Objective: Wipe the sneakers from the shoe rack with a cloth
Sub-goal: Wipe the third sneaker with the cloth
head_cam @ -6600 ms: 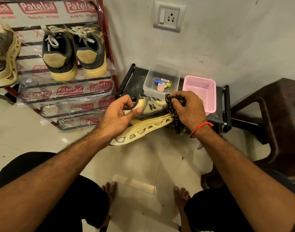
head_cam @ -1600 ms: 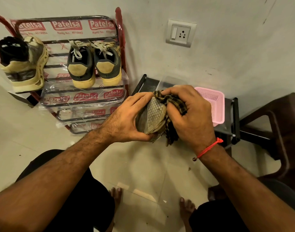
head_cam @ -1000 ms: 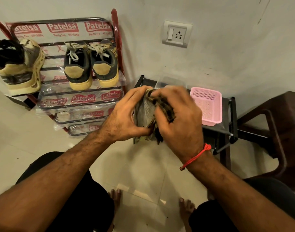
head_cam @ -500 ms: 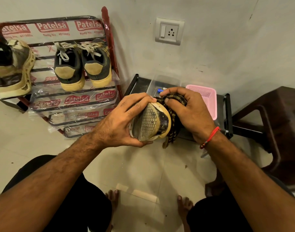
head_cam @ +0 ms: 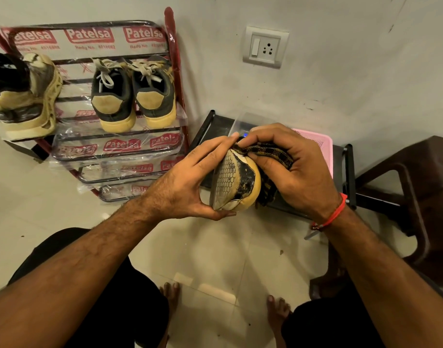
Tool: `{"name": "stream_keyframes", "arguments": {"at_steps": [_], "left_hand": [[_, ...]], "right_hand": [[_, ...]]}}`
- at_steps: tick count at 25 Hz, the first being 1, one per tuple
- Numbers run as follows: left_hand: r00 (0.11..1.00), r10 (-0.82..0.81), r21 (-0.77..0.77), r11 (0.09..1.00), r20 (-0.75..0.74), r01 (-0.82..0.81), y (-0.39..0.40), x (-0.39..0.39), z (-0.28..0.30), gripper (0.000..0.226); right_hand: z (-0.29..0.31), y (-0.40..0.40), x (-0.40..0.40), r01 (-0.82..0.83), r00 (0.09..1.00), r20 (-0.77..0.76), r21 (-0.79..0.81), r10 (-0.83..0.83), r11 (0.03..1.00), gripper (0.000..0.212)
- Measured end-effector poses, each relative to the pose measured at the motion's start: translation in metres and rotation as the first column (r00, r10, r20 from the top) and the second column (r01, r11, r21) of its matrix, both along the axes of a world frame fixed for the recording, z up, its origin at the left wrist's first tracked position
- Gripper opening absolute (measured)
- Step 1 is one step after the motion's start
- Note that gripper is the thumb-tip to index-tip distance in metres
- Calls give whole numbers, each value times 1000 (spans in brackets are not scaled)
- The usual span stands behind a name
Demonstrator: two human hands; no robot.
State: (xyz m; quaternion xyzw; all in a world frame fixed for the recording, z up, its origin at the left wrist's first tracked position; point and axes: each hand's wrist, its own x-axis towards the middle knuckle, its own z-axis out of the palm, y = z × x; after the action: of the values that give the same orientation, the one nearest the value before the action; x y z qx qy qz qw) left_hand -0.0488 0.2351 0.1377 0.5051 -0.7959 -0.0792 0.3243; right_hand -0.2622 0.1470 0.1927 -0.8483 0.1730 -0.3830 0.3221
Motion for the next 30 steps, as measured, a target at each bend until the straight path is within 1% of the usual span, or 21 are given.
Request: {"name": "stream_keyframes", "arguments": {"at_steps": [2,4,6,7,8,10,11,12,13,14,15,16,18,19,20,22,24,26,27,29,30], "left_hand": [[1000,-2,22,1000,3,2,1,1,-2,122],[1000,-24,38,999,19,23,2,1,-4,121],[999,-39,45,998,27,38,2,1,-4,117],[999,-40,40,998,29,38,2,2,-3,115],[999,-40,25,999,34,40,1,2,-3,114],[997,-50,-12,999,51,50,0,1,-2,115],[998,-51,-1,999,44,51,1,0,-1,118],[999,-44,30,999,22,43,1,-2,0,123],[999,-33,65,997,-7,33,2,-3,1,127],[999,-27,90,996,-30,29,2,-3,2,130],[999,-26,100,995,-43,30,2,-3,2,131],[999,-25,101,994,-48,30,2,-3,1,130],[999,-28,97,995,-46,33,2,-3,0,130],[999,-30,101,994,-34,33,1,-3,0,129],[999,-29,105,994,-21,31,0,-3,-1,128],[999,-1,112,994,-52,6,-2,3,-5,124],[973,92,166,984,-212,-57,-5,11,-8,119],[909,205,213,968,-362,-134,-8,16,-8,111],[880,244,228,960,-407,-161,-8,18,-8,105],[840,284,271,947,-463,-170,-7,19,-8,97],[836,284,289,944,-470,-159,-6,17,-7,95]], "right_hand": [[2,-2,-2,-57,998,-9,32,57,998,19],[6,-2,-7,-157,987,-18,62,158,986,18],[8,-1,-9,-259,965,-27,36,260,965,16],[6,-2,-9,-261,965,-29,34,262,965,16],[2,-4,-8,-217,976,-28,45,218,975,18],[-9,-11,-5,-47,997,-60,44,49,998,22],[-12,-12,-4,22,997,-75,41,-19,999,23],[-12,-12,-4,42,997,-63,52,-39,998,23],[-11,-12,-5,-5,1000,-27,81,7,997,22],[-8,-9,-7,-93,996,19,114,92,989,21],[-4,-7,-9,-180,983,62,151,172,972,21],[-3,-5,-9,-219,975,79,176,208,960,21],[-7,-10,-6,-117,993,26,156,114,981,21],[-8,-12,-5,-53,999,-8,109,54,993,22],[-9,-11,-5,-36,999,-19,78,37,996,23],[-6,-6,-5,-141,989,51,125,135,982,23],[-1,1,-5,-212,974,116,186,193,960,23],[-6,5,-1,-137,986,124,208,113,968,24],[-11,5,1,-68,990,137,233,37,970,25],[-15,2,4,72,976,177,302,-129,951,26],[-14,1,5,127,959,203,313,-196,941,27]]}}
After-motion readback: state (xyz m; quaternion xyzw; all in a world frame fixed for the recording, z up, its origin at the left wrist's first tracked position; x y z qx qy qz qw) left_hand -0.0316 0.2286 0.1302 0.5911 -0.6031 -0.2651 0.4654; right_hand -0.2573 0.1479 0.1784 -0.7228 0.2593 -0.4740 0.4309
